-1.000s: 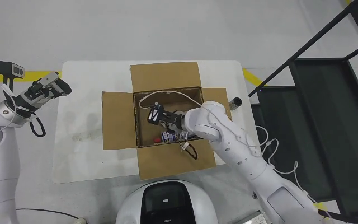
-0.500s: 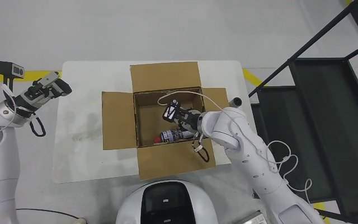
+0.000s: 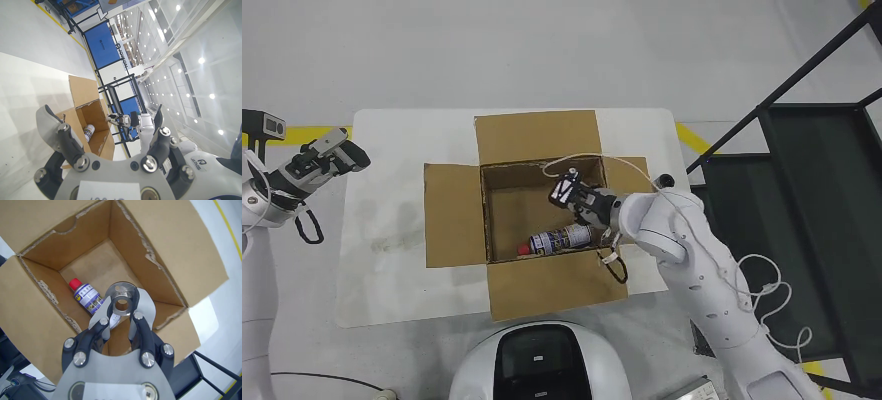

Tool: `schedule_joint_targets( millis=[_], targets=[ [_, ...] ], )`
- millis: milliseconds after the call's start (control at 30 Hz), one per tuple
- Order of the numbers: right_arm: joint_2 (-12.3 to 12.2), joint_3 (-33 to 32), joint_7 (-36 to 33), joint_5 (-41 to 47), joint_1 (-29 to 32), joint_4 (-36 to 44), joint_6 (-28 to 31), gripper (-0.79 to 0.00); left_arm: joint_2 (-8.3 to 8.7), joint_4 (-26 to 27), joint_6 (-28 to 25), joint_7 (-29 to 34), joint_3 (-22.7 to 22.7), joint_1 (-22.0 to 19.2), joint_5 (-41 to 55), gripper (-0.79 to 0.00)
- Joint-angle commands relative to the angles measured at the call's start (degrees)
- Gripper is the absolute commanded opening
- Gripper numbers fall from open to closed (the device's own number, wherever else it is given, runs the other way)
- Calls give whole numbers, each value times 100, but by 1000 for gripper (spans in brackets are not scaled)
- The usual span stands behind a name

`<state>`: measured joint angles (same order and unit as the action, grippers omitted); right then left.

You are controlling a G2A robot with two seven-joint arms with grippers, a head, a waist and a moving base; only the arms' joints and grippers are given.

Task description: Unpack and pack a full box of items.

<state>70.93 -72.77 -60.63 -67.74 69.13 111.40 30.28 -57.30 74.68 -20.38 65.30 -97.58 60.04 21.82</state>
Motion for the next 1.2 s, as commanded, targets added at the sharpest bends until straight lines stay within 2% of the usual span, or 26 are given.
schedule_joint_targets(
  millis=[0, 133, 300, 467, 633, 933, 1167],
  targets=[
    [-64, -497, -66, 134, 194, 186, 70, -785, 0, 0, 0, 0, 0, 0, 0, 0],
    [-170, -1395, -54, 387, 575, 229, -40, -785, 0, 0, 0, 0, 0, 0, 0, 0],
    [-259, -2310, 155, 623, 865, -267, -330, -785, 0, 0, 0, 0, 0, 0, 0, 0],
    [-337, -2681, 179, 519, 948, -1003, -325, -785, 0, 0, 0, 0, 0, 0, 0, 0],
    [-384, -2739, 221, 303, 795, -1858, -582, -785, 0, 0, 0, 0, 0, 0, 0, 0],
    [-364, -2174, 492, 11, 154, -3305, -1188, -785, 0, 0, 0, 0, 0, 0, 0, 0],
    [-339, -1807, 672, 25, -294, -4190, -1268, -785, 0, 0, 0, 0, 0, 0, 0, 0]
  ],
)
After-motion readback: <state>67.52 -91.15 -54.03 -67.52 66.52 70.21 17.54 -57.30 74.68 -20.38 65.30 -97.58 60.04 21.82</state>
